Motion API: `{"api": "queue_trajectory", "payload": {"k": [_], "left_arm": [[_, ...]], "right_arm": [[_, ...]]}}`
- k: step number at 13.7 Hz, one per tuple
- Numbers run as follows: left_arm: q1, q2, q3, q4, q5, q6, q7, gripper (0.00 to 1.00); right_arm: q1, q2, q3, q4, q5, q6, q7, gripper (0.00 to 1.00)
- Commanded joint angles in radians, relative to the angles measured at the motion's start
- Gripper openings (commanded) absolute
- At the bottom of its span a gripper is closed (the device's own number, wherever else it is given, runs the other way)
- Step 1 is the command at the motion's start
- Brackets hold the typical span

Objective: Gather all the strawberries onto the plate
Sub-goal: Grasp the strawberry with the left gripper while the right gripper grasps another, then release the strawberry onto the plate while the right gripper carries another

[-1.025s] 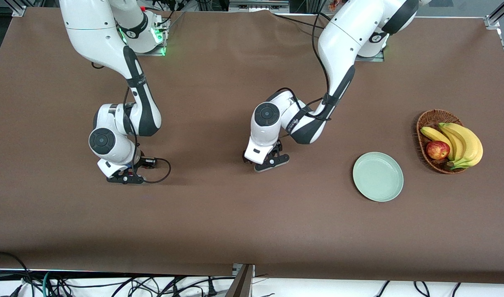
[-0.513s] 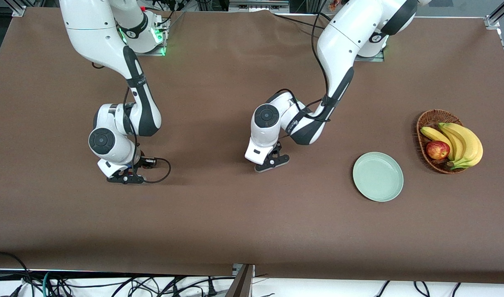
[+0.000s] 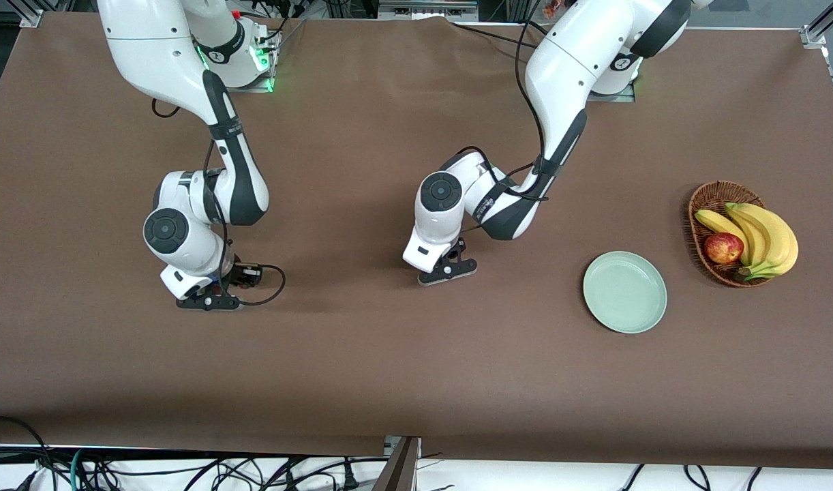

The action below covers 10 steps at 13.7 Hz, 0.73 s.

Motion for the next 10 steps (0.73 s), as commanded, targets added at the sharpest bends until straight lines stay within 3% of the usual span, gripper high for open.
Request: {"api": "queue_trajectory", "payload": {"k": [1, 6, 10], "left_arm": [[0.037, -0.061, 0.016, 0.006, 0.031, -0.048, 0.121, 0.00], [0.239, -0.150, 0.010, 0.010, 0.025, -0.193, 0.575, 0.00], [0.365, -0.164, 0.008, -0.022, 0.022, -0.263, 0.821, 0.00]], "right_arm": [[0.027, -0.021, 0.032, 0.031, 0.039, -0.012, 0.048, 0.24], [0.096, 0.016, 0.167, 0.155, 0.038, -0.008, 0.425, 0.24], [0.239, 0.128, 0.167, 0.295, 0.036, 0.001, 0.695, 0.24]]}}
